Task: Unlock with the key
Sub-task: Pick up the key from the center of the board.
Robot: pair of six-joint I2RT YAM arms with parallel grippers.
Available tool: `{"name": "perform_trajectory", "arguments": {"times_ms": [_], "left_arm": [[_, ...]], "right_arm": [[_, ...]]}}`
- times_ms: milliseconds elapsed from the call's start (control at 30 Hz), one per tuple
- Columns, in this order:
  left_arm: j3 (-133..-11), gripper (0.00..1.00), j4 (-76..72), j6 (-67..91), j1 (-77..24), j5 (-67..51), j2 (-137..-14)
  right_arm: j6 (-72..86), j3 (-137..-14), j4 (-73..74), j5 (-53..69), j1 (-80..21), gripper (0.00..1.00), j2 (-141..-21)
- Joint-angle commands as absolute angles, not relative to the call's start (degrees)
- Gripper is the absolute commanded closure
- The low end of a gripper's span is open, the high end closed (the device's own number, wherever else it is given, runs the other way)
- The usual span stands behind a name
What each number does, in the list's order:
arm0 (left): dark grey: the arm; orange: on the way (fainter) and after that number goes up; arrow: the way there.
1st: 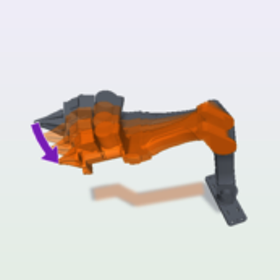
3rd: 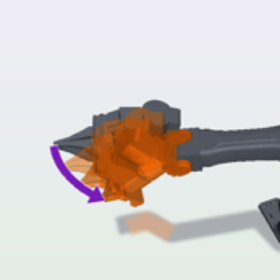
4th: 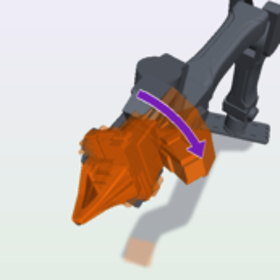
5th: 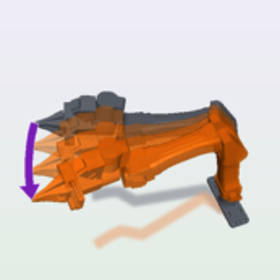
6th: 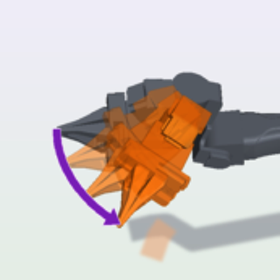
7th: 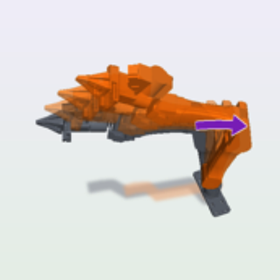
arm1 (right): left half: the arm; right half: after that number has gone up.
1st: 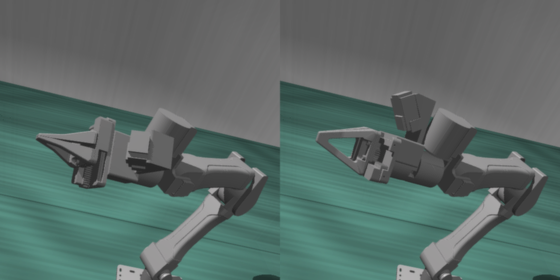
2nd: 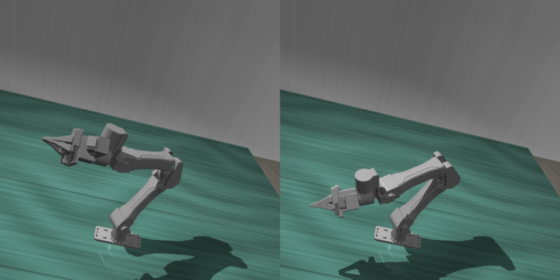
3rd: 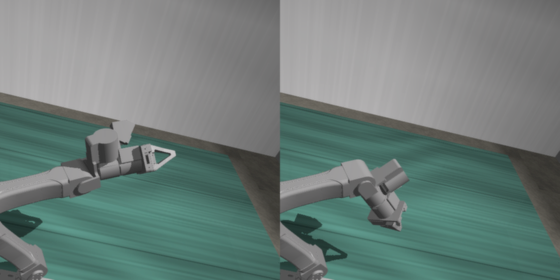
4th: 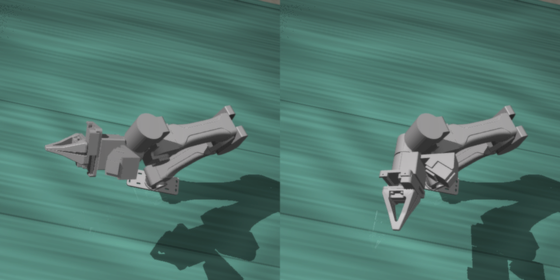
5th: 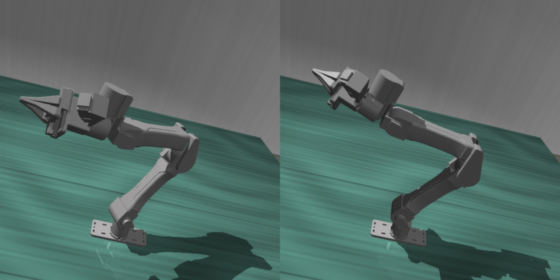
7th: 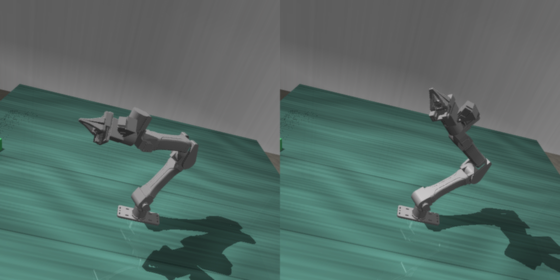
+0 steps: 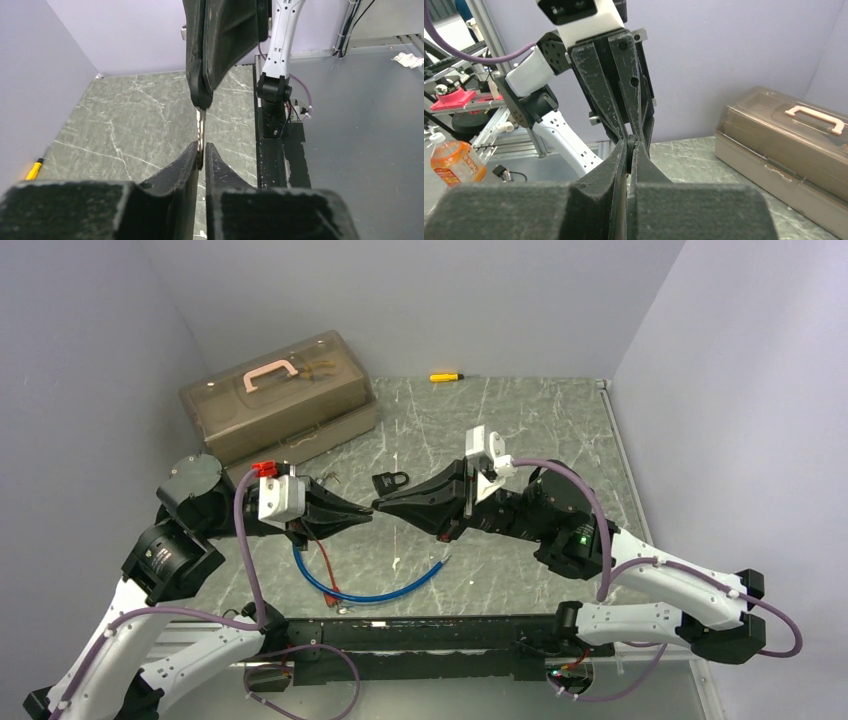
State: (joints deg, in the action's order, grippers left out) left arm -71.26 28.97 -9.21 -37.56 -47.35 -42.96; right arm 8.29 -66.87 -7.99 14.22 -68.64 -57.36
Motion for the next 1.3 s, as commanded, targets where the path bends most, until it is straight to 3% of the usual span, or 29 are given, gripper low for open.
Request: {"name": "perform_trajectory", "arguments": {"times_ms": [0,133,233,267,333,467,967,1267], "left_arm": [[-74.3,0.89,26.9,-8.9,-36.8,-48.1,-42.9],[-75.0,1.00,27.7,-9.9,-36.4,-48.5,-42.8],[-75.3,1.00,28.9,-11.4,-36.1,-49.0,-42.7],[-75.4,1.00,29.5,-11.8,-36.1,-49.0,-42.7],[-75.6,1.00,30.5,-12.7,-36.1,-49.1,-42.8],[-75.1,1.00,30.9,-13.1,-36.1,-50.1,-42.9],[-75.9,1.00,32.9,-15.0,-36.1,-51.0,-43.4],[-75.8,1.00,34.0,-15.9,-36.1,-50.5,-43.6]], "right_arm": [[8.5,-68.9,-8.5,15.6,-69.1,1.00,-58.3],[8.6,-68.9,-6.3,15.7,-69.3,1.00,-58.5],[8.2,-69.5,-4.5,15.5,-69.3,0.98,-58.4],[7.8,-70.2,-3.2,15.3,-69.3,0.91,-58.6],[6.8,-72.3,-0.5,15.0,-69.3,0.66,-59.2],[4.1,-78.5,7.4,15.6,-69.2,0.53,-61.5],[-8.4,-105.8,45.2,21.6,-69.1,0.50,-76.1],[-10.2,-108.1,45.9,19.5,-69.2,0.64,-76.4]]}}
